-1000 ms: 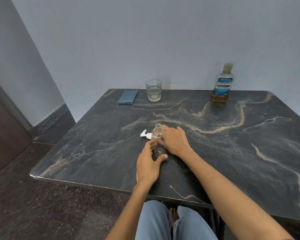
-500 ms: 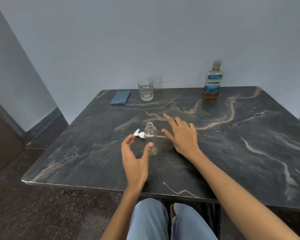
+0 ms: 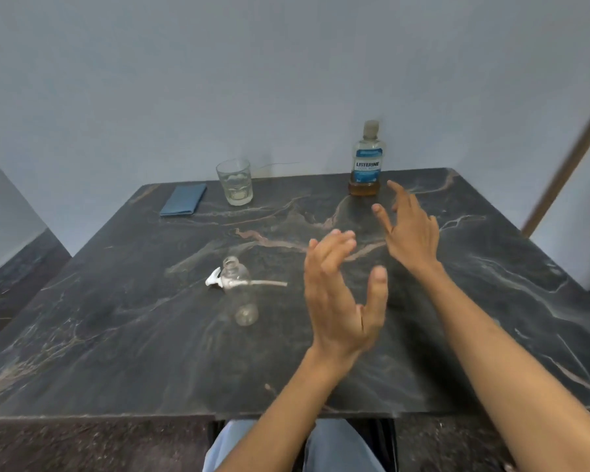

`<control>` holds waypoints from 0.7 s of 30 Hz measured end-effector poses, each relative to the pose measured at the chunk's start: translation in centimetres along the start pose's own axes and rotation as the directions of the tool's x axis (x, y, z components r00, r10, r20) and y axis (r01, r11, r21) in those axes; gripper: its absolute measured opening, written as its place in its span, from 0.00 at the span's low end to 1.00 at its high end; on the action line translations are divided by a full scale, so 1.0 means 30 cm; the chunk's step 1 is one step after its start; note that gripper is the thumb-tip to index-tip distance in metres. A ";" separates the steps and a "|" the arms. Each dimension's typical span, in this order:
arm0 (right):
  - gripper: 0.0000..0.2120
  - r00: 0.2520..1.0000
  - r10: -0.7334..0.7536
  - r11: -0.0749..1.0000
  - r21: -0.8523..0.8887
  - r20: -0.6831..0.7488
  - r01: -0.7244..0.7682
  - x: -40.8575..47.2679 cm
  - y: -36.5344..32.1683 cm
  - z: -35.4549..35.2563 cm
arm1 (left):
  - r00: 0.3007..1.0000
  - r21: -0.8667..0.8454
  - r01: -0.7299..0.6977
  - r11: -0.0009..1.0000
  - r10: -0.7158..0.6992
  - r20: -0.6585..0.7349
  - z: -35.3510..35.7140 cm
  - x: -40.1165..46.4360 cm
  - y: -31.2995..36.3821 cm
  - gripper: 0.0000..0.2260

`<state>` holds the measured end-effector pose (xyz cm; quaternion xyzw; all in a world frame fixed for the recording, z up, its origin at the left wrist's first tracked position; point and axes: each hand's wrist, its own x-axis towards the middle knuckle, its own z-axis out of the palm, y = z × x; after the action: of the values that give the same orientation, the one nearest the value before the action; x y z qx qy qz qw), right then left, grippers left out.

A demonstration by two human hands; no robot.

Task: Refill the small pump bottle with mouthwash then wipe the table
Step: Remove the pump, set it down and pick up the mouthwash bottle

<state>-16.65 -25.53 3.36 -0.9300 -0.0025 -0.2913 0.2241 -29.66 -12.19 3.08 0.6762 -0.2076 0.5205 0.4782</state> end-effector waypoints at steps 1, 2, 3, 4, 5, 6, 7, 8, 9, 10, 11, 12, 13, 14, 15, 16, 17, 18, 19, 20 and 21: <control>0.27 1.000 0.018 1.000 0.023 -0.011 -0.018 0.020 0.011 -0.005 | 0.994 -0.010 0.107 0.994 -0.108 -0.004 0.049 0.025 -0.010 0.15; 0.27 0.999 0.035 0.998 0.045 -0.017 -0.035 0.045 0.024 -0.009 | 0.977 -0.011 0.214 0.977 -0.214 -0.008 0.100 0.054 -0.026 0.15; 0.28 0.998 0.053 0.996 0.068 -0.018 -0.052 0.069 0.037 -0.012 | 0.951 -0.004 0.308 0.951 -0.309 -0.009 0.146 0.081 -0.049 0.16; 0.28 0.997 0.073 0.994 0.087 -0.013 -0.071 0.094 0.049 -0.011 | 0.923 0.008 0.384 0.923 -0.384 -0.007 0.190 0.107 -0.077 0.15; 0.29 0.996 0.087 0.991 0.103 -0.006 -0.086 0.120 0.061 -0.009 | 0.900 0.028 0.435 0.900 -0.435 -0.002 0.231 0.131 -0.112 0.15; 0.29 0.996 0.091 0.989 0.117 0.001 -0.091 0.141 0.070 -0.004 | 0.884 0.060 0.466 0.883 -0.468 0.007 0.264 0.150 -0.150 0.15; 0.30 0.996 0.091 0.987 0.133 0.006 -0.091 0.168 0.080 0.003 | 0.872 0.103 0.484 0.869 -0.489 0.023 0.298 0.173 -0.192 0.16; 0.30 0.996 0.088 0.984 0.153 0.009 -0.089 0.195 0.090 0.012 | 0.860 0.152 0.497 0.854 -0.508 0.045 0.329 0.195 -0.233 0.17; 0.29 0.997 0.082 0.981 0.175 0.015 -0.083 0.224 0.099 0.025 | 0.847 0.199 0.508 0.838 -0.528 0.065 0.358 0.219 -0.275 0.18; 0.29 0.997 0.075 0.976 0.202 0.029 -0.080 0.255 0.109 0.040 | 0.829 0.241 0.521 0.819 -0.552 0.086 0.386 0.241 -0.319 0.19; 0.28 0.996 0.077 0.967 0.239 0.051 -0.087 0.280 0.115 0.057 | 0.806 0.276 0.536 0.798 -0.581 0.114 0.406 0.261 -0.364 0.20; 0.27 0.993 0.091 0.951 0.291 0.076 -0.109 0.310 0.123 0.078 | 0.777 0.300 0.549 0.780 -0.609 0.158 0.429 0.282 -0.413 0.21; 0.27 0.989 0.108 0.925 0.354 0.099 -0.137 0.340 0.131 0.101 | 0.739 0.317 0.565 0.762 -0.638 0.217 0.451 0.303 -0.462 0.23; 0.26 0.985 0.120 0.894 0.418 0.122 -0.160 0.370 0.139 0.125 | 0.691 0.328 0.586 0.741 -0.668 0.277 0.472 0.323 -0.509 0.24; 0.25 0.981 0.127 0.863 0.472 0.146 -0.182 0.398 0.146 0.150 | 0.636 0.338 0.611 0.716 -0.698 0.330 0.492 0.345 -0.553 0.26; 0.26 0.976 0.132 0.837 0.508 0.171 -0.203 0.419 0.150 0.173 | 0.581 0.349 0.633 0.691 -0.722 0.375 0.506 0.366 -0.591 0.27; 0.26 0.971 0.137 0.818 0.530 0.198 -0.224 0.443 0.158 0.198 | 0.535 0.361 0.650 0.668 -0.740 0.407 0.526 0.385 -0.626 0.28; 0.27 0.965 0.143 0.804 0.542 0.221 -0.244 0.463 0.165 0.223 | 0.499 0.373 0.662 0.650 -0.754 0.428 0.545 0.400 -0.655 0.29; 0.29 0.959 0.151 0.791 0.553 0.239 -0.262 0.479 0.170 0.249 | 0.476 0.377 0.674 0.636 -0.764 0.436 0.563 0.410 -0.681 0.30; 0.30 0.954 0.159 0.778 0.562 0.254 -0.280 0.492 0.175 0.274 | 0.465 0.374 0.685 0.625 -0.770 0.436 0.580 0.419 -0.703 0.31; 0.32 0.948 0.168 0.765 0.571 0.269 -0.297 0.501 0.177 0.293 | 0.462 0.367 0.694 0.619 -0.774 0.432 0.594 0.424 -0.720 0.31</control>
<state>1.30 -28.50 2.89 -0.8270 -0.0024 -0.1490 0.5422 0.91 -14.96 5.26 0.8493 0.0123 0.0567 0.5246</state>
